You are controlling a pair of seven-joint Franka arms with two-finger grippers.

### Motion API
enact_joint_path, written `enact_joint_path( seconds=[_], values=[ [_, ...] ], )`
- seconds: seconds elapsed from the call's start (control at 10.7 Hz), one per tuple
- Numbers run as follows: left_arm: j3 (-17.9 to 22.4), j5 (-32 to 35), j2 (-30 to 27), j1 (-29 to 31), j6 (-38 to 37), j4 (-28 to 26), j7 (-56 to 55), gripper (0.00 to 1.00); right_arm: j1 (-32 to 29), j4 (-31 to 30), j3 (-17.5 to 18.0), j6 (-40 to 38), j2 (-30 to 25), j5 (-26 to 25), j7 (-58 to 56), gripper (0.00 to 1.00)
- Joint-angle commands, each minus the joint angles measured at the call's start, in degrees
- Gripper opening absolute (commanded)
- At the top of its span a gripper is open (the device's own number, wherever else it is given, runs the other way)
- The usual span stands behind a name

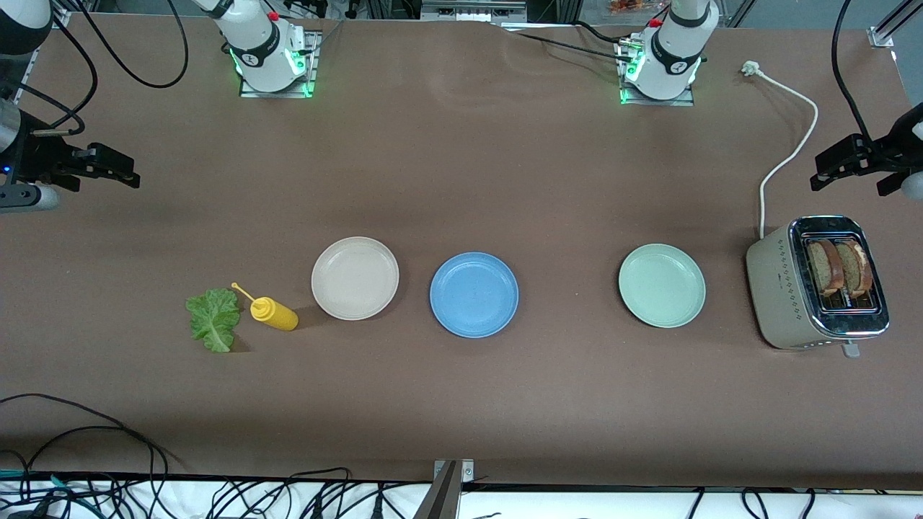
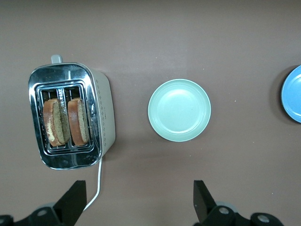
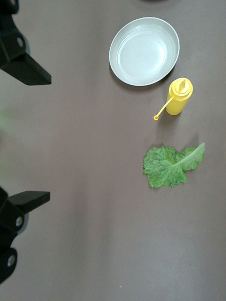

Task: Make sandwich in blue plate with both arms
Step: 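Move the left gripper toward the toaster above the bread slices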

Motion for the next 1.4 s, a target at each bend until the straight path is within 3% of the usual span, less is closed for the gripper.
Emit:
enact_joint_path(
  seconds=[0.0,0.75,0.93,1.31],
  values=[
    [-0.4,1.3,0.2,0.8,-0.7,0.6,1.3,1.0,-0.4,1.2,0.0,-0.9,0.3,0.9,0.2,1.0],
    [-0.2,1.4,3.7,2.2,0.4,1.2,1.3,1.0,-0.4,1.2,0.0,-0.9,0.3,0.9,0.2,1.0],
    [-0.2,6.6,5.2,2.5,5.6,1.1,1.5,1.0,-0.4,1.2,0.0,-0.9,0.3,1.0,0.2,1.0],
    [-0.2,7.4,9.7,4.9,10.4,0.8,6.3,1.0,-0.4,1.2,0.0,-1.0,0.3,1.0,0.2,1.0]
  ],
)
